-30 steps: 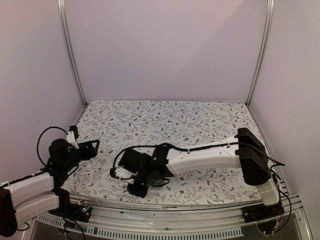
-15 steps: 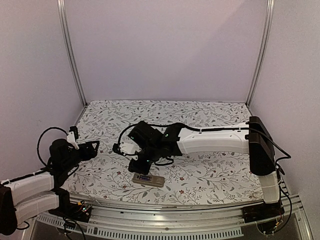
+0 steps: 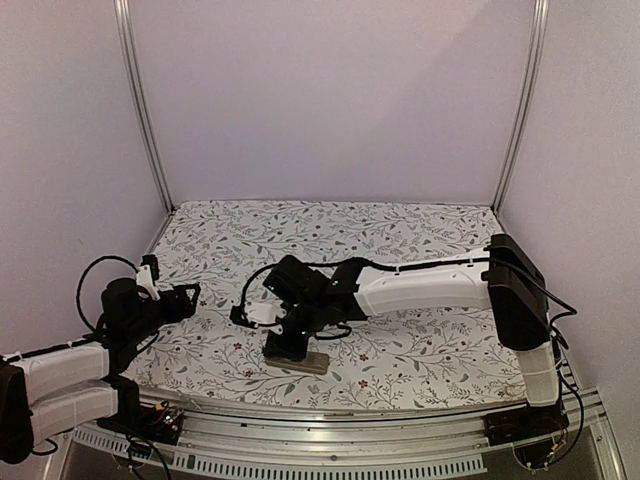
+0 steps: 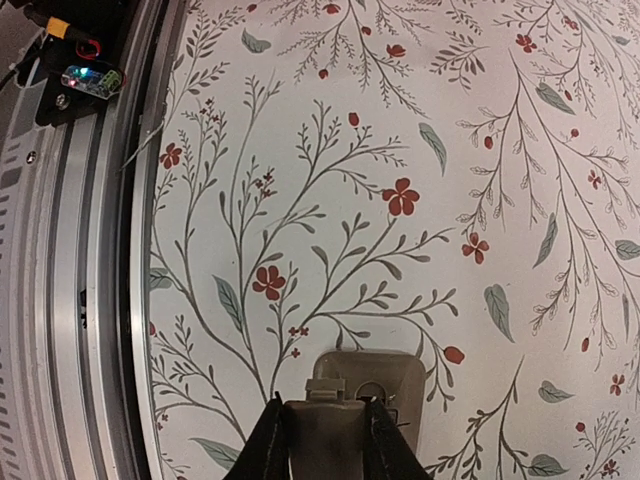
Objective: Load the batteries into the remote control
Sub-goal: Load the battery cover onto the remote control without the battery cover.
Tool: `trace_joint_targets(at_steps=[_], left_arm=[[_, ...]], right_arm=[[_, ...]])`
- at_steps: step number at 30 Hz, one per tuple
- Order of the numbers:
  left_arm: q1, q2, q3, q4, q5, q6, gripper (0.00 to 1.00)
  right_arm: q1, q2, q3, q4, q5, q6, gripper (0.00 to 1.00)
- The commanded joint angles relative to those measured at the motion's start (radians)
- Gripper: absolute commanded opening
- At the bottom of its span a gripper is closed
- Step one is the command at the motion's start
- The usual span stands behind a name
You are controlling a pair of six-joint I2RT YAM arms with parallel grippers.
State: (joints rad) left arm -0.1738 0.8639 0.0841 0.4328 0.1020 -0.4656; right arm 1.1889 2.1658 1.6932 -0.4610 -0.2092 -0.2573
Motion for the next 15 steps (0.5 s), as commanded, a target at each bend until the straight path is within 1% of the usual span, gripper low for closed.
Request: trace_joint_targets(at_steps=[1, 15], left_arm=[[0.008, 0.008, -0.010, 0.020, 0.010, -0.007, 0.86], [0.010, 0.017, -0.012, 0.024, 0.013, -0.009, 0.86]], right_arm=[[-0.018, 0.030, -0.024, 0.030, -0.028, -0.038, 0.09], [-0.052, 0.053, -0.063, 0.073, -0.056, -0.004, 0.07]])
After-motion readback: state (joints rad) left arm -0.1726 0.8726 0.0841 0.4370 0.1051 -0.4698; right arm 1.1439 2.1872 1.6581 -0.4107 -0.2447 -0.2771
